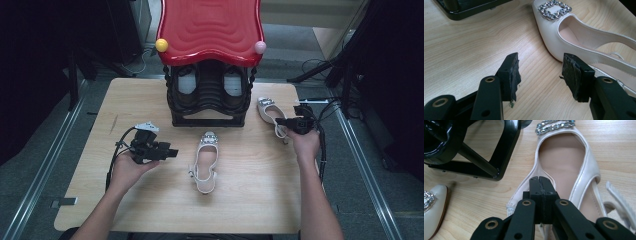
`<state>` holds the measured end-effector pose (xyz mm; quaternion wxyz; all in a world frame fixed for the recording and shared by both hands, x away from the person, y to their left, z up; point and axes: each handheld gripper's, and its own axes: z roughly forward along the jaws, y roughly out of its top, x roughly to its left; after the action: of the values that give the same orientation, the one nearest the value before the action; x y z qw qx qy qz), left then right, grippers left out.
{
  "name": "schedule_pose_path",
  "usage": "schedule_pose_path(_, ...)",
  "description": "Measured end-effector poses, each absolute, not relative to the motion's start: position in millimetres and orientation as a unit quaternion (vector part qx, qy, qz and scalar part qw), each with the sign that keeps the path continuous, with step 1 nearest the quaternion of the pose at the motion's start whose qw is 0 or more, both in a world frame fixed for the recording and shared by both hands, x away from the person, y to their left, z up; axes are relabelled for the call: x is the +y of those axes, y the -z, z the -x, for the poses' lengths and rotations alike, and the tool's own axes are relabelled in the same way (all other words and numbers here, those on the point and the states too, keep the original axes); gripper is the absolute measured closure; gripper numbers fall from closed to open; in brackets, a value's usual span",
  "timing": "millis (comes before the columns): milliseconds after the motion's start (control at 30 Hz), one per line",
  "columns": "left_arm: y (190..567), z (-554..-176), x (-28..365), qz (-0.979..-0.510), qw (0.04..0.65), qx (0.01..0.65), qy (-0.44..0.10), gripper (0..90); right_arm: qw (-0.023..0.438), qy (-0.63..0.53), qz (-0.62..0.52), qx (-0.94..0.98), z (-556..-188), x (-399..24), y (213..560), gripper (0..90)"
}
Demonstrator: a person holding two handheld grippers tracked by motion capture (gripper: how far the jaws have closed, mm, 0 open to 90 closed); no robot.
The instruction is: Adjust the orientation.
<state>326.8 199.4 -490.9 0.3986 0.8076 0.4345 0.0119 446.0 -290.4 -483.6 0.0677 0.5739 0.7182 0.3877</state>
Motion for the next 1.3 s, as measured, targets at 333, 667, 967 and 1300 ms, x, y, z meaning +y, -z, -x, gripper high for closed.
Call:
schedule_pose_path(333, 491.5, -327.7, 199.4, -0.808, 0.398, 0.435, -0.012, 47.8, 0.098, -0.385, -0.571, 0.718, -441.9, -293.7, 473.9, 87.3)
schedule_pose_path(667, 491.7, -325.1, 202.0, -0.807, 0.395, 0.439, -0.015, 47.7, 0.109, -0.417, -0.557, 0.710, -439.5, -293.7, 458.2, 78.0)
schedule_pose_path(967, 493.4, -321.6, 205.9, -0.805, 0.394, 0.443, -0.014, 47.5, 0.112, -0.391, -0.553, 0.727, -448.6, -281.3, 470.7, 74.2)
schedule_pose_path(1300, 495.0, -315.2, 212.1, -0.801, 0.392, 0.452, -0.020, 47.4, 0.108, -0.381, -0.557, 0.730, -459.6, -276.1, 485.8, 74.4)
